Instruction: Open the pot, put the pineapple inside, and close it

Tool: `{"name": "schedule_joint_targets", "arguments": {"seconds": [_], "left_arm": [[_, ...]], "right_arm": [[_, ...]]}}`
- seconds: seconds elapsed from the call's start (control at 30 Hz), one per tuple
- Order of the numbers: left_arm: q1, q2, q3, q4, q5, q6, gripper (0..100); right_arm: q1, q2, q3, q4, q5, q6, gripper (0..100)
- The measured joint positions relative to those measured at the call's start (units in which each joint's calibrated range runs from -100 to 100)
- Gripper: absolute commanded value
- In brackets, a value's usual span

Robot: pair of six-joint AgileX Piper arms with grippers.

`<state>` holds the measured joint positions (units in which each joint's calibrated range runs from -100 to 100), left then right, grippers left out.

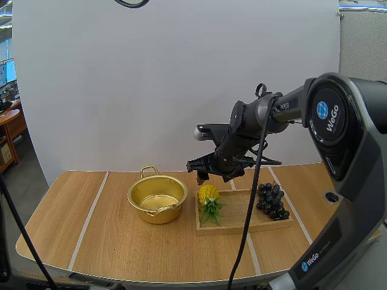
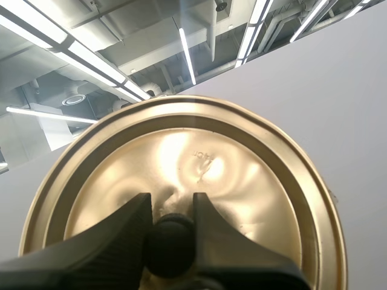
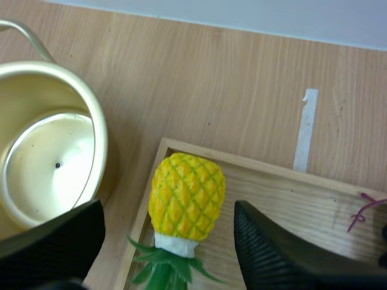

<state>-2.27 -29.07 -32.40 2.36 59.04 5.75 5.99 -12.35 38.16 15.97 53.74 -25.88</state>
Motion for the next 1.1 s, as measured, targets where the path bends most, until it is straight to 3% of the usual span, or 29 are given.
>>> {"name": "schedule_joint_targets", "arguments": {"seconds": [0.37, 1.1], "left_arm": [[0.0, 0.0, 0.0, 0.0, 0.0, 0.0, 0], [0.0, 0.0, 0.0, 0.0, 0.0, 0.0, 0]], "right_arm": [[0.0, 4.9, -4.6, -0.1, 0.7, 1.3, 100], [0.0, 14.6, -4.8, -0.8, -1.5, 1.8, 100]]}}
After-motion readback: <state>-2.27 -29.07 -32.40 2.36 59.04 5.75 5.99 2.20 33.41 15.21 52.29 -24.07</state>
